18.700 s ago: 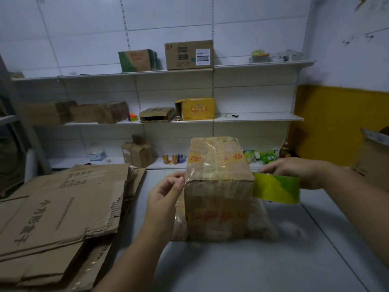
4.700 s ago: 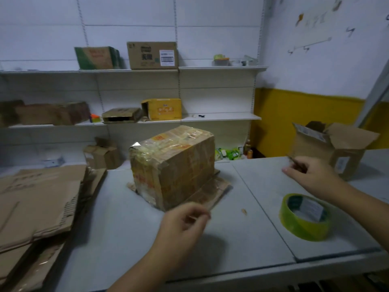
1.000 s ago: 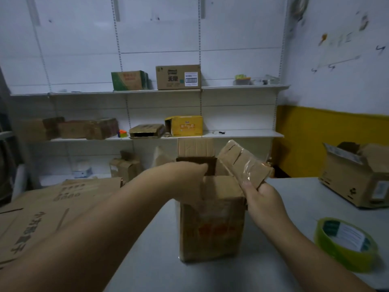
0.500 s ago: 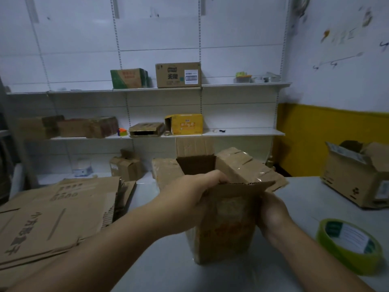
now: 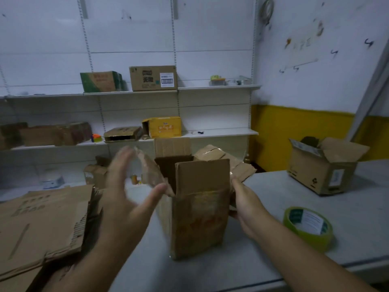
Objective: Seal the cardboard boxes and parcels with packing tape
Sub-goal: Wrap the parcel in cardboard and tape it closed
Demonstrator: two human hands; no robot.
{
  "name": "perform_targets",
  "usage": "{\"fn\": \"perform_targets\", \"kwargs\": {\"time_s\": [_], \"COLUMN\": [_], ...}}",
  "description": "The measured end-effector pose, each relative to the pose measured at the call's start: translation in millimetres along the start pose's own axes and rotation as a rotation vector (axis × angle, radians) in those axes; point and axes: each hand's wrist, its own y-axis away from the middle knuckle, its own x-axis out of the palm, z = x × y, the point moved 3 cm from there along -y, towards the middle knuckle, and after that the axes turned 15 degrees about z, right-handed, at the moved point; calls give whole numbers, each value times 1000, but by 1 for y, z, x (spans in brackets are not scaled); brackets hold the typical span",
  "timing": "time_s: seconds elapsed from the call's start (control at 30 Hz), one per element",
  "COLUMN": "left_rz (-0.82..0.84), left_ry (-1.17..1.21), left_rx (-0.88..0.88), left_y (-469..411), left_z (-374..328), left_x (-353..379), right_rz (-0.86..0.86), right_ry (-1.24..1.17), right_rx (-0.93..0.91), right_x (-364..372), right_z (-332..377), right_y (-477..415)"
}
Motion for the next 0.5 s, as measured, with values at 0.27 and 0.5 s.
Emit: {"fn": "perform_targets", "kwargs": {"time_s": [0.27, 0.5], "left_rz": [338, 333], "left_ry": [512, 479], "left_rx": [-476, -296], "left_y": [34, -11], "left_z": [44, -18], "left_x": [82, 109], "right_rz": [152, 61], "right_ry": [157, 234], "right_rx": [68, -236], "right_x": [23, -38], "right_z": [-27, 39], "right_y": [13, 35]}}
